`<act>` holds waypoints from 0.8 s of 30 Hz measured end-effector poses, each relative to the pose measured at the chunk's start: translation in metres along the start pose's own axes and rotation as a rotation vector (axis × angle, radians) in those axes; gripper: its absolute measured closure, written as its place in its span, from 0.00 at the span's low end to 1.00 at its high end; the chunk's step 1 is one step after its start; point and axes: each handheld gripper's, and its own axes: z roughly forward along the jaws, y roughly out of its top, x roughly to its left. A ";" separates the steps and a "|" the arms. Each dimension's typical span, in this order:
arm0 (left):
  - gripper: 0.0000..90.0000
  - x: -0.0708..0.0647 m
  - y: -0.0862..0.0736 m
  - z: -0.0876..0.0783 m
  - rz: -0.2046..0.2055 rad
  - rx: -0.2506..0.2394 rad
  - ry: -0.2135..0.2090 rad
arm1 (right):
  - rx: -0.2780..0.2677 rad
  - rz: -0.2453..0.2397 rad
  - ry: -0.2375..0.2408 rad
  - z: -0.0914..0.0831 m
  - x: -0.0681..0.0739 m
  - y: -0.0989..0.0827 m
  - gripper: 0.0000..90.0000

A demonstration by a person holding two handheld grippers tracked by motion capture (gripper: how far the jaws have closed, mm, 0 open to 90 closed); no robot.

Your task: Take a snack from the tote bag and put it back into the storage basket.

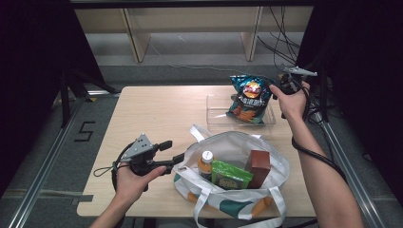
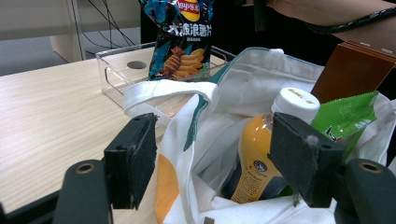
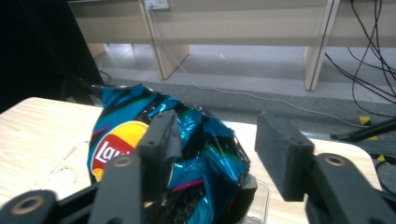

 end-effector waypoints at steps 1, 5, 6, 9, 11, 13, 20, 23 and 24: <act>0.35 0.000 0.000 0.000 -0.001 -0.005 -0.004 | -0.004 0.008 -0.002 -0.001 0.000 0.001 0.51; 0.35 0.000 0.000 0.001 -0.007 -0.003 -0.004 | -0.033 -0.003 -0.004 -0.007 0.000 0.003 0.43; 0.35 0.000 0.000 0.001 -0.010 -0.003 -0.001 | -0.039 -0.017 -0.001 -0.009 0.000 0.003 0.42; 0.34 0.000 0.000 0.000 0.000 -0.003 -0.001 | -0.039 -0.008 0.010 -0.013 0.002 0.004 0.40; 0.34 0.000 0.001 0.000 0.000 -0.006 -0.003 | -0.036 -0.020 0.018 -0.016 0.003 0.003 0.40; 0.34 0.000 0.001 -0.001 0.000 -0.005 0.000 | -0.025 -0.016 0.034 -0.021 0.005 0.003 0.40; 0.34 -0.002 0.001 0.000 -0.008 -0.005 0.003 | -0.019 -0.061 0.067 -0.040 0.007 -0.002 0.40; 0.34 -0.001 0.002 0.000 0.006 -0.005 0.000 | -0.013 -0.050 0.086 -0.047 0.009 -0.004 0.40; 0.34 -0.002 0.002 0.000 0.006 -0.005 0.001 | -0.013 -0.072 0.093 -0.050 0.008 -0.005 0.40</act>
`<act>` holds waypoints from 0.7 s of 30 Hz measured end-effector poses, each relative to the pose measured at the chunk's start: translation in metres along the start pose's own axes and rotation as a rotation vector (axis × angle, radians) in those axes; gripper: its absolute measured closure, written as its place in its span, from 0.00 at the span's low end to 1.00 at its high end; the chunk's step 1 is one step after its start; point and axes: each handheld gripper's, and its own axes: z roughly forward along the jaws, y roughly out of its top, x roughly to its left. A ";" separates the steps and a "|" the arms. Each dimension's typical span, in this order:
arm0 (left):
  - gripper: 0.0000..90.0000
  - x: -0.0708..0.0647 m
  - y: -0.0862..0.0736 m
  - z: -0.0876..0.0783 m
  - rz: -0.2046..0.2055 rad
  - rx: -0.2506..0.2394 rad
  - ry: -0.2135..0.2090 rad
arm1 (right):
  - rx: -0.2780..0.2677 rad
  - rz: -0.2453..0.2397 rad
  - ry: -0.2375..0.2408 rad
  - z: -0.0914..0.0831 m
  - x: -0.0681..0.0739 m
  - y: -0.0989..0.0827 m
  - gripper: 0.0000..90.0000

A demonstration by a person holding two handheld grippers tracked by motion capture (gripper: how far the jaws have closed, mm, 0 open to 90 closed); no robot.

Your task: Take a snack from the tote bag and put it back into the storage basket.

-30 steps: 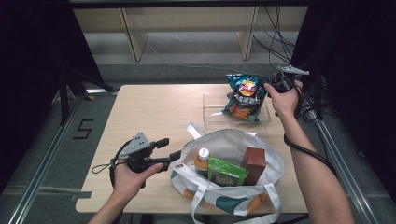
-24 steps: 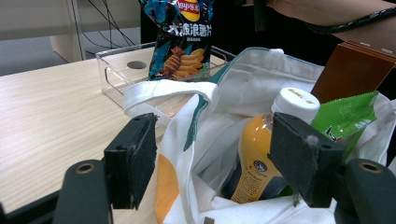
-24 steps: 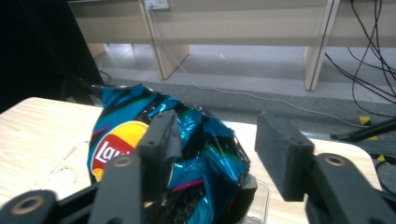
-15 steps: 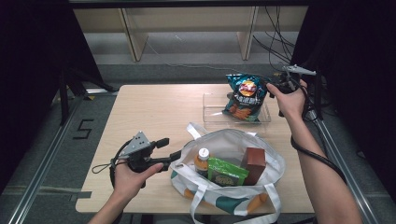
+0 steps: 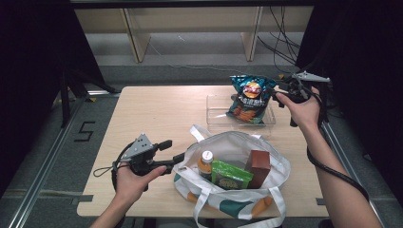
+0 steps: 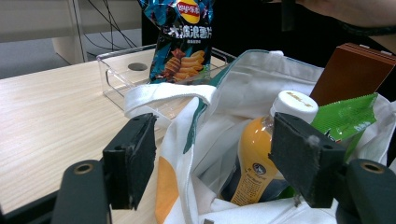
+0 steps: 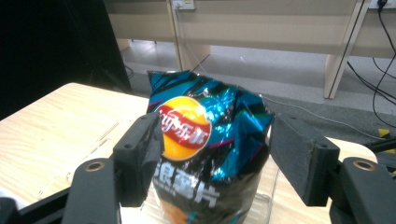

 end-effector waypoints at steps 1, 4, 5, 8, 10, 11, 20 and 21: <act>0.34 0.000 0.000 0.000 0.001 -0.001 -0.001 | 0.003 0.017 0.002 -0.003 0.002 -0.001 0.40; 0.34 -0.001 0.000 0.001 0.000 -0.004 -0.007 | -0.005 -0.025 0.008 -0.010 0.001 -0.003 0.39; 0.34 -0.001 0.000 0.001 -0.011 -0.005 -0.005 | 0.003 0.000 0.004 -0.012 0.004 -0.004 0.39; 0.34 -0.001 0.000 0.001 -0.008 -0.001 -0.002 | 0.002 -0.020 0.014 -0.018 0.004 -0.006 0.39; 0.34 -0.001 0.000 0.002 -0.009 -0.007 -0.007 | 0.010 -0.006 0.027 -0.023 0.006 -0.008 0.40; 0.34 -0.001 0.000 0.002 -0.007 -0.006 -0.005 | 0.010 -0.041 0.030 -0.024 0.005 -0.009 0.40; 0.34 -0.002 0.000 0.002 0.001 0.002 -0.002 | -0.006 -0.050 0.081 -0.047 0.016 -0.023 0.43; 0.34 -0.002 0.000 0.002 0.001 0.001 -0.001 | 0.002 -0.039 0.085 -0.050 0.019 -0.024 0.43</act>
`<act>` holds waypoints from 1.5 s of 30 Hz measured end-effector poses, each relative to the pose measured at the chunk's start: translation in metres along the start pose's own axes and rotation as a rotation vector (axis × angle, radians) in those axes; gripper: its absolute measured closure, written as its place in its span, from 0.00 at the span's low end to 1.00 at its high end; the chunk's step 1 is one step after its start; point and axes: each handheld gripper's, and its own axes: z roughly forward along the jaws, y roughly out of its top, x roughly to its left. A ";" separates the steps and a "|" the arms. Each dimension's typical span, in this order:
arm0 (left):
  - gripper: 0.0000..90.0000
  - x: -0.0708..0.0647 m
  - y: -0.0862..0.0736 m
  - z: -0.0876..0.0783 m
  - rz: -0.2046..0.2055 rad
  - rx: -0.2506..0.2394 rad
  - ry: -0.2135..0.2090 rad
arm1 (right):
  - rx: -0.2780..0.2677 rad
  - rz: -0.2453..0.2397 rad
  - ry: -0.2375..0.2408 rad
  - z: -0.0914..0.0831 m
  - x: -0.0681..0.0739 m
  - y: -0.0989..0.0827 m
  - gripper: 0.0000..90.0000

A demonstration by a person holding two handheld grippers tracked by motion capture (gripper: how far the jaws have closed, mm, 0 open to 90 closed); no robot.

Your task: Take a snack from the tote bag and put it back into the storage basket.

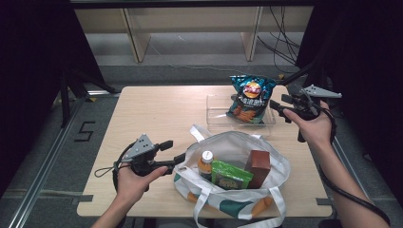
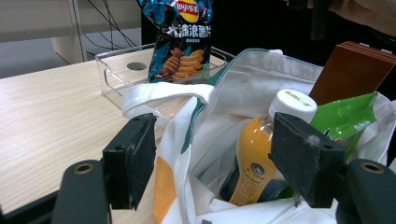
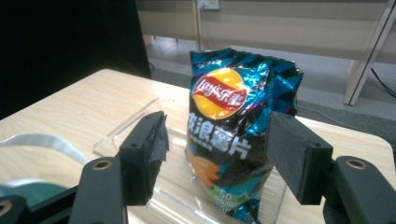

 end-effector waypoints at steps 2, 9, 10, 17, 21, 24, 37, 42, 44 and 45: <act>0.34 0.000 0.000 -0.001 0.002 0.000 0.001 | -0.005 -0.020 0.007 -0.004 0.001 -0.001 0.44; 0.34 0.000 0.000 0.000 0.000 0.002 0.001 | 0.010 -0.042 0.033 -0.019 0.009 -0.007 0.44; 0.34 0.000 0.000 0.000 0.000 0.001 0.000 | 0.016 -0.035 0.038 -0.021 0.011 -0.008 0.44; 0.34 0.000 0.000 0.000 -0.013 -0.005 -0.001 | 0.012 -0.036 0.072 -0.036 0.022 -0.013 0.44; 0.34 0.001 0.000 -0.001 0.001 -0.006 -0.002 | 0.019 -0.062 0.094 -0.043 0.027 -0.015 0.45; 0.34 0.001 0.001 -0.001 0.000 -0.003 0.005 | 0.014 -0.056 0.113 -0.046 0.033 -0.018 0.45; 0.34 -0.001 0.004 0.000 0.002 -0.015 -0.008 | 0.056 -0.069 0.199 -0.070 0.053 -0.031 0.44; 0.34 -0.002 0.003 0.000 0.010 -0.008 -0.011 | 0.069 -0.086 0.191 -0.074 0.055 -0.038 0.44; 0.34 -0.003 0.004 -0.001 0.009 -0.004 -0.005 | 0.063 -0.074 0.202 -0.075 0.056 -0.040 0.44; 0.34 -0.003 0.004 -0.001 0.009 -0.007 -0.006 | 0.062 -0.079 0.198 -0.076 0.056 -0.040 0.44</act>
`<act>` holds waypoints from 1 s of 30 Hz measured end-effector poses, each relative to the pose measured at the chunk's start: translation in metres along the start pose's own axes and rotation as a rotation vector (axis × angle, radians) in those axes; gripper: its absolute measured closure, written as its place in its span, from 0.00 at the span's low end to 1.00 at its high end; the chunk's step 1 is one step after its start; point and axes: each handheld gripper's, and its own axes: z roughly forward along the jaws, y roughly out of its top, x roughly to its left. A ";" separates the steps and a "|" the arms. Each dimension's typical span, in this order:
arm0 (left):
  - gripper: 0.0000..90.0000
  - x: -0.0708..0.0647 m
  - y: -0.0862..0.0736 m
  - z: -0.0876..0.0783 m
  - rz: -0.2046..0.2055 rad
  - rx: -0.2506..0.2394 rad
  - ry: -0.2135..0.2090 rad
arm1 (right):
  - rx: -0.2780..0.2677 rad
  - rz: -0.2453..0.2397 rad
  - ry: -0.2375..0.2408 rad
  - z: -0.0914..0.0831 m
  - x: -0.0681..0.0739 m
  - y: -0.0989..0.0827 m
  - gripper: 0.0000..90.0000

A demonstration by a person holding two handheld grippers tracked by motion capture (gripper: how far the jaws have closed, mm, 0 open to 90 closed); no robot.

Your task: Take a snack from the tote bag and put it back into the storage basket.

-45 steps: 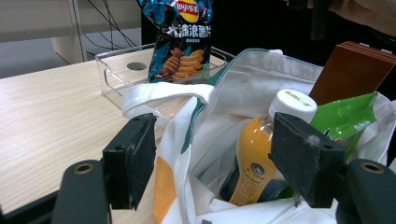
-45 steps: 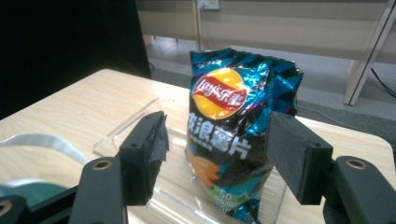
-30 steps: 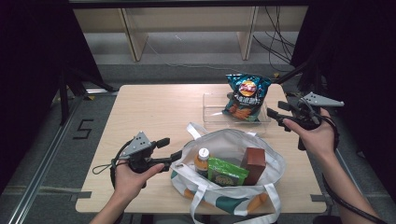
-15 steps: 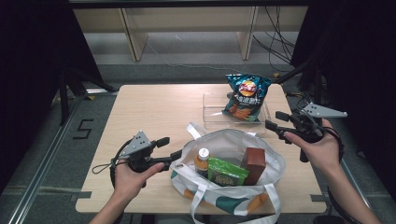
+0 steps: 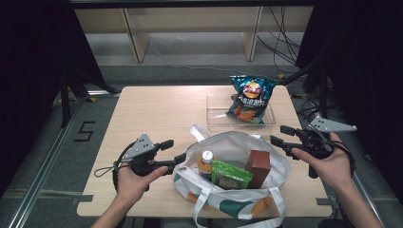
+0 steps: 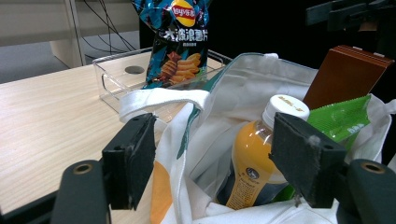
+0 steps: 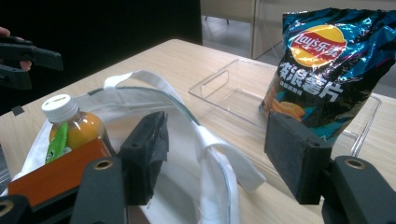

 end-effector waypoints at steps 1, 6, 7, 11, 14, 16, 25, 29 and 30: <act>0.34 0.000 0.000 0.000 0.001 -0.002 0.001 | 0.004 0.005 -0.011 -0.001 0.001 0.000 0.44; 0.34 -0.001 0.000 -0.002 0.001 -0.005 0.006 | 0.013 0.000 0.022 -0.002 0.002 0.001 0.44; 0.34 -0.001 0.000 -0.001 -0.002 -0.008 0.003 | 0.022 -0.005 0.015 -0.003 0.003 0.001 0.44; 0.34 -0.002 0.000 -0.002 0.000 -0.005 0.009 | 0.026 -0.019 0.034 -0.002 0.004 0.001 0.44; 0.34 -0.001 0.001 -0.003 0.003 -0.001 0.017 | 0.033 -0.011 0.041 -0.003 0.007 -0.001 0.44; 0.34 -0.001 0.001 -0.002 -0.001 -0.006 0.014 | 0.025 -0.026 0.047 -0.004 0.008 -0.001 0.44; 0.34 -0.002 0.000 -0.006 0.005 -0.010 0.015 | 0.011 -0.021 0.081 -0.010 0.019 -0.003 0.42; 0.34 -0.001 -0.002 -0.008 -0.007 -0.011 0.022 | 0.005 -0.048 0.156 -0.009 0.019 -0.005 0.40; 0.34 -0.001 -0.001 -0.009 -0.006 -0.011 0.023 | -0.001 -0.036 0.170 -0.008 0.020 -0.005 0.39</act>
